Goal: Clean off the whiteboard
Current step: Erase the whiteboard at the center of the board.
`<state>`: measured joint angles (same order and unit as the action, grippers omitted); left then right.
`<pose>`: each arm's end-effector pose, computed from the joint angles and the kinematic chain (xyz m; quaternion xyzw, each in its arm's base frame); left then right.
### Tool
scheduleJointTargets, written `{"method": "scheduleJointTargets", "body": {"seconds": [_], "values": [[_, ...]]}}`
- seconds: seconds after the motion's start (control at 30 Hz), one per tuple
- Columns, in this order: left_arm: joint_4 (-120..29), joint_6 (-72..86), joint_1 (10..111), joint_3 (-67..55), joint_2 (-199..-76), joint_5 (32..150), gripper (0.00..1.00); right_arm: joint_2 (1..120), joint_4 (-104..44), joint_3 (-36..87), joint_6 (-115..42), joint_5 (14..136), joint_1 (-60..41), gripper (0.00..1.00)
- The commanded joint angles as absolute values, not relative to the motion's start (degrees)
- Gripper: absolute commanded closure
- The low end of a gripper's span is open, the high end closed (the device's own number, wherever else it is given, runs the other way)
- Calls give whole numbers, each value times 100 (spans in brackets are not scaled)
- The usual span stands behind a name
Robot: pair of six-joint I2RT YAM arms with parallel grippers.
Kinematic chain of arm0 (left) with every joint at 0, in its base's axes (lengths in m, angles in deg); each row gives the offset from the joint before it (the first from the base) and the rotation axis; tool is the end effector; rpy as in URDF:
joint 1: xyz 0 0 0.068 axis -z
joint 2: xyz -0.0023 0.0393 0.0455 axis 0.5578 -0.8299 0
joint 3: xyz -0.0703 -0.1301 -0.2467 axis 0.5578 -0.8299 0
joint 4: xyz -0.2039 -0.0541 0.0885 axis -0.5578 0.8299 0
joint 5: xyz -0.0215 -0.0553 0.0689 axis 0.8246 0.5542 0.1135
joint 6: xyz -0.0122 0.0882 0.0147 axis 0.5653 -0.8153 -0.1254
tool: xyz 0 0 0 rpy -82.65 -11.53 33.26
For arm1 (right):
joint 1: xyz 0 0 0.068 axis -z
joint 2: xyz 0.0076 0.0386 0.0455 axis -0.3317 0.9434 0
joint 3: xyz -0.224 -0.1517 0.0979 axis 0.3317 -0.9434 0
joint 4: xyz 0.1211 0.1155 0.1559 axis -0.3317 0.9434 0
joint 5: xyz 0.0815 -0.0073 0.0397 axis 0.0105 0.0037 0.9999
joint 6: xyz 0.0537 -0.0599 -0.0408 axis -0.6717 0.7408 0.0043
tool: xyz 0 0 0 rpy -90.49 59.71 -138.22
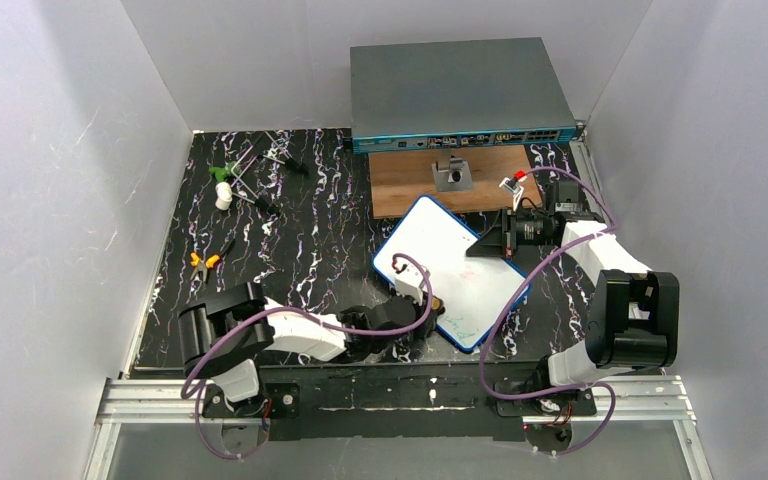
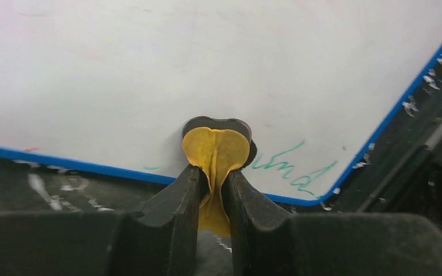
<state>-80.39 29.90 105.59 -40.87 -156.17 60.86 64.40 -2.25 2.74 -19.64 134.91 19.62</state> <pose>0.1369 -0.3176 0.1979 0.1504 0.7981 -0.3579 0.4607 0.2574 0.0734 0.2409 -0.2121 0.7868 0.5169 0.2621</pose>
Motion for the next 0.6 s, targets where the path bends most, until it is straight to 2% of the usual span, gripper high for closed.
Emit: {"method": "scheduleJointTargets", "body": {"seconds": [0.0,0.1,0.37,0.57], "values": [[-8170,1661,10449,-4437,-15428,4458,100,6435,-753,6,-3980,15470,1875,99],[-7958,1250,10448,-4317,-15478,4137,100,6410,-1189,-121,-4341,15532,1871,99],[-6775,726,10253,-3916,-15515,3051,100,6360,-1199,-148,-4364,15506,1873,99],[-6951,509,10155,-3787,-15591,3676,100,6346,-1243,-162,-4405,15506,1876,99]]}}
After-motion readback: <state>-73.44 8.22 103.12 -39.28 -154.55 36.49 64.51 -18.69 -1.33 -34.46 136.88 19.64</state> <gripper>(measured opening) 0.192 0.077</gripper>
